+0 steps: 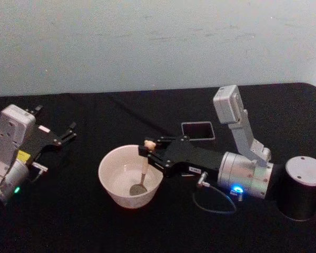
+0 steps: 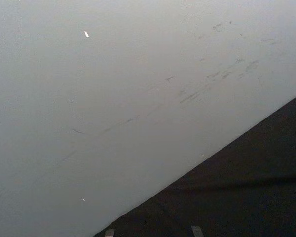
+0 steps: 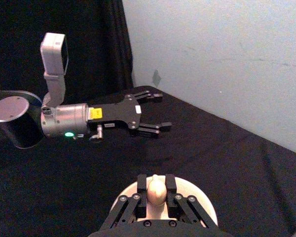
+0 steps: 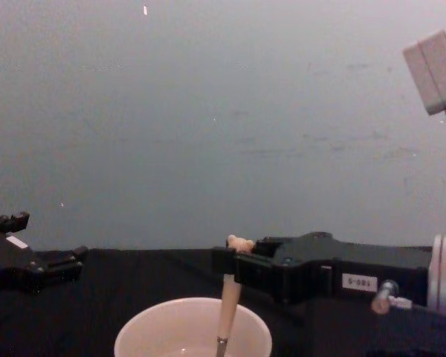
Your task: Pick up the stirring spoon with one hand, stir inside the cup, then place it back in its original position.
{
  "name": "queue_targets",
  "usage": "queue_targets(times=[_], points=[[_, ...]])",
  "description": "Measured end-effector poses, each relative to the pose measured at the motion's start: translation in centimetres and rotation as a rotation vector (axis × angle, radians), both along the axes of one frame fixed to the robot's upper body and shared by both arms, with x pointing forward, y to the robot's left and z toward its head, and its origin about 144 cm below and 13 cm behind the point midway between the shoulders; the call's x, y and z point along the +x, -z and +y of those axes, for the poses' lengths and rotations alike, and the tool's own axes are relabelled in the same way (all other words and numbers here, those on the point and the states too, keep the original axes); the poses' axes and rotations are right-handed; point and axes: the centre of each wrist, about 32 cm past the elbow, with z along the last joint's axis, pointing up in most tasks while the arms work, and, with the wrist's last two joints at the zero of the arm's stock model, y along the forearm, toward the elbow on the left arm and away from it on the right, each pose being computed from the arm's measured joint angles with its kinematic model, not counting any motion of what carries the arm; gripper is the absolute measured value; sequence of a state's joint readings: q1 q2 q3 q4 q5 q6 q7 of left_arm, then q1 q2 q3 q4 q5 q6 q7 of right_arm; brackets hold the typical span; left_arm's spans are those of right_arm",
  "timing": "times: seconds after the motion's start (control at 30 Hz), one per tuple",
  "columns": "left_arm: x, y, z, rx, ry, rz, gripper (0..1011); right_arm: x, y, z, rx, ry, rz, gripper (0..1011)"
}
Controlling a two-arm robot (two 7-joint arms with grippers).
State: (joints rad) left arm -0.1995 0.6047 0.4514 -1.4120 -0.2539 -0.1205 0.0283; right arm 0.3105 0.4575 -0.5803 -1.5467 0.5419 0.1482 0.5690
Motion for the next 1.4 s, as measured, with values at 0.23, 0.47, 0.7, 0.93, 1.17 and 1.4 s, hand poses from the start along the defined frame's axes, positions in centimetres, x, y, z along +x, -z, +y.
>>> queue_targets(times=[0.23, 0.47, 0.7, 0.93, 1.17, 1.4], points=[[0.0, 0.0, 0.0, 0.0, 0.0, 0.0, 1001, 0.2, -0.1, 1.3, 0.01, -0.027, -0.002, 214], [0.0, 0.0, 0.0, 0.0, 0.0, 0.0, 1001, 0.9, 0.1, 2.7, 0.014, -0.045, -0.008, 214], [0.0, 0.0, 0.0, 0.0, 0.0, 0.0, 1002, 2.2, 0.4, 4.0, 0.01, -0.023, -0.023, 214], [0.0, 0.0, 0.0, 0.0, 0.0, 0.0, 1001, 3.7, 0.3, 4.2, 0.017, 0.037, -0.032, 214], [0.0, 0.0, 0.0, 0.0, 0.0, 0.0, 1001, 4.7, 0.0, 3.6, 0.025, 0.089, -0.036, 214], [0.0, 0.0, 0.0, 0.0, 0.0, 0.0, 1001, 4.4, -0.4, 1.9, 0.015, 0.104, -0.05, 214]])
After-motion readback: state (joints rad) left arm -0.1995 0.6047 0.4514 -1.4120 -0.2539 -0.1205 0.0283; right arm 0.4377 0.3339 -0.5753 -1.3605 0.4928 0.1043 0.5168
